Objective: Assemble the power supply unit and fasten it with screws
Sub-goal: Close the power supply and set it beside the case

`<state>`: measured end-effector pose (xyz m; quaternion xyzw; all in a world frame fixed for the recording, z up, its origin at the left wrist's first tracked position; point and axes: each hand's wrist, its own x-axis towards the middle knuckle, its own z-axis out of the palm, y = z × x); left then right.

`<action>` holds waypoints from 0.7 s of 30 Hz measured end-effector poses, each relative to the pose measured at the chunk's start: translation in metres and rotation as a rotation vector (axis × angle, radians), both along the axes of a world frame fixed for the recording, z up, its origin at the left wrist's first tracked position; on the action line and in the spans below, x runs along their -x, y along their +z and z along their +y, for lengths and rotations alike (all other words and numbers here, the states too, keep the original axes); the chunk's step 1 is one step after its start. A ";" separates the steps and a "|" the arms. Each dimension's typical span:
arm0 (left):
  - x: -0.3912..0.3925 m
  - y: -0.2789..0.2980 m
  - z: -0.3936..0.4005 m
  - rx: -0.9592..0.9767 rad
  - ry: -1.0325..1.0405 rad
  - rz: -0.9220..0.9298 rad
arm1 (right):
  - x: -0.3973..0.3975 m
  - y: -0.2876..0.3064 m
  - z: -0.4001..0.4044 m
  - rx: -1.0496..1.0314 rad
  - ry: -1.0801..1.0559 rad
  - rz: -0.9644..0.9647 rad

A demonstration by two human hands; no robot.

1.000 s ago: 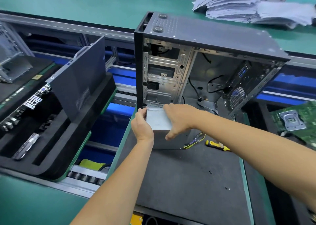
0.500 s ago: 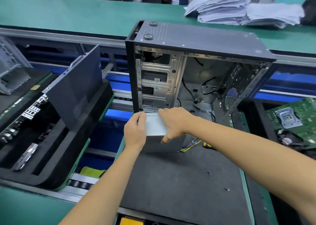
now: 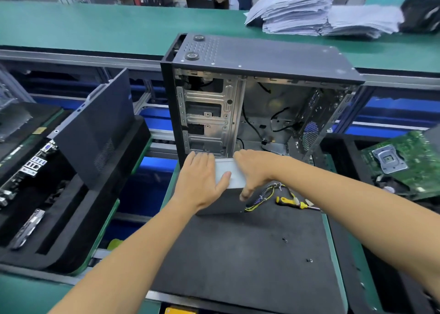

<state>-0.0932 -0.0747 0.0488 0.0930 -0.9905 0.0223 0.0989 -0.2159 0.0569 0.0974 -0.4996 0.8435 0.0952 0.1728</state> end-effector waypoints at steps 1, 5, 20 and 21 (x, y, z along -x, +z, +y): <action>0.000 0.001 0.000 0.011 0.003 0.004 | 0.000 0.001 0.001 0.002 0.002 0.001; -0.001 0.004 0.001 0.045 0.022 -0.021 | -0.001 0.003 0.000 0.013 0.008 0.025; 0.000 0.009 0.004 0.034 0.018 -0.010 | -0.013 0.001 -0.013 0.014 0.028 0.062; 0.000 0.010 0.003 0.030 0.003 -0.024 | -0.018 -0.003 -0.015 0.069 0.018 0.027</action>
